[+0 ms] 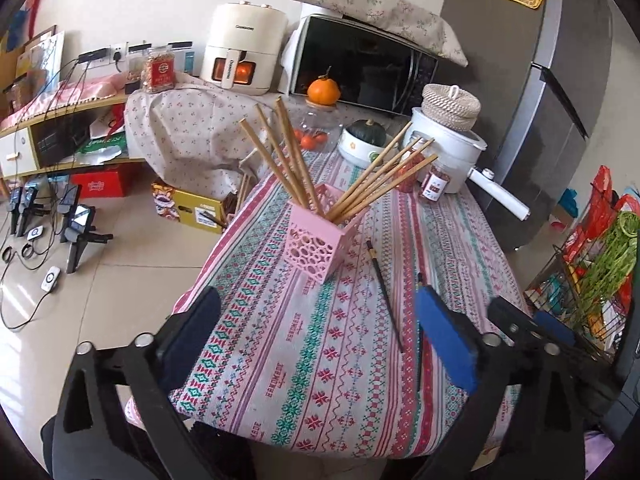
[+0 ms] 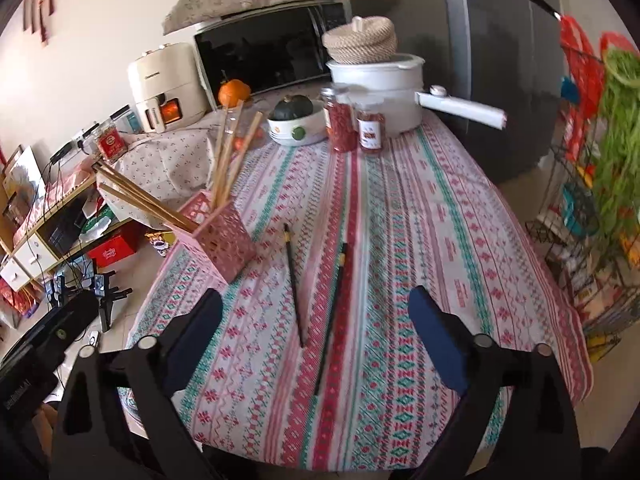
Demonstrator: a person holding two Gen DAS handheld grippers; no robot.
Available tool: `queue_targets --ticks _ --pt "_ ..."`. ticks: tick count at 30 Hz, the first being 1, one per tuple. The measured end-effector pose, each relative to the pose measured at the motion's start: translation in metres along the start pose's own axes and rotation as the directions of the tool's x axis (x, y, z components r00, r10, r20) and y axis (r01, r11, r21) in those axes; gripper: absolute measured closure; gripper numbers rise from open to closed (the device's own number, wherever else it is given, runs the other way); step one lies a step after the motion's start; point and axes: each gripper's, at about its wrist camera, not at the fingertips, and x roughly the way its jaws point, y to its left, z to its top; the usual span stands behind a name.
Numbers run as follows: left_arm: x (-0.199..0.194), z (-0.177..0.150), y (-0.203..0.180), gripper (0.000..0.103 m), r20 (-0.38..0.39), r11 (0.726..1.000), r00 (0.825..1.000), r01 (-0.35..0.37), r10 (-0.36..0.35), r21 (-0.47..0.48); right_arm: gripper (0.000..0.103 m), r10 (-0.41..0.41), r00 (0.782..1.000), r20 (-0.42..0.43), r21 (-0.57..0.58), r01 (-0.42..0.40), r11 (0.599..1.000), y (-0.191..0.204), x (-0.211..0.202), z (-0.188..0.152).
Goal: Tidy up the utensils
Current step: 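Withdraw both open tools from the holder toward the remaining chopsticks, then lower both open tools toward the two black chopsticks on the cloth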
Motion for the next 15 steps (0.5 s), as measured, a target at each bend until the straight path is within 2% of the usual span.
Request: queue_targets --ticks 6,8,10,13,15 --pt "0.026 -0.009 -0.001 0.007 -0.106 0.999 0.993 -0.051 0.051 -0.001 0.007 -0.03 0.995 -0.098 0.077 0.038 0.996 -0.046 0.014 -0.012" --pt "0.043 -0.015 -0.007 0.007 -0.178 0.999 0.983 -0.042 0.042 0.006 0.007 -0.024 0.991 -0.135 0.105 0.039 0.994 -0.061 0.018 -0.015" --pt "0.063 -0.021 -0.014 0.007 -0.259 1.0 0.966 -0.014 0.014 0.001 0.007 -0.01 0.985 -0.175 0.142 0.035 0.989 -0.081 0.022 -0.017" --pt "0.089 -0.028 -0.029 0.008 -0.339 1.0 0.941 0.011 -0.008 0.006 0.007 0.013 0.981 -0.193 0.191 0.024 0.981 -0.107 0.026 -0.022" --pt "0.106 -0.031 -0.043 0.01 -0.368 0.999 0.93 0.015 -0.003 0.029 0.007 0.022 0.981 -0.194 0.238 0.025 0.971 -0.125 0.028 -0.026"
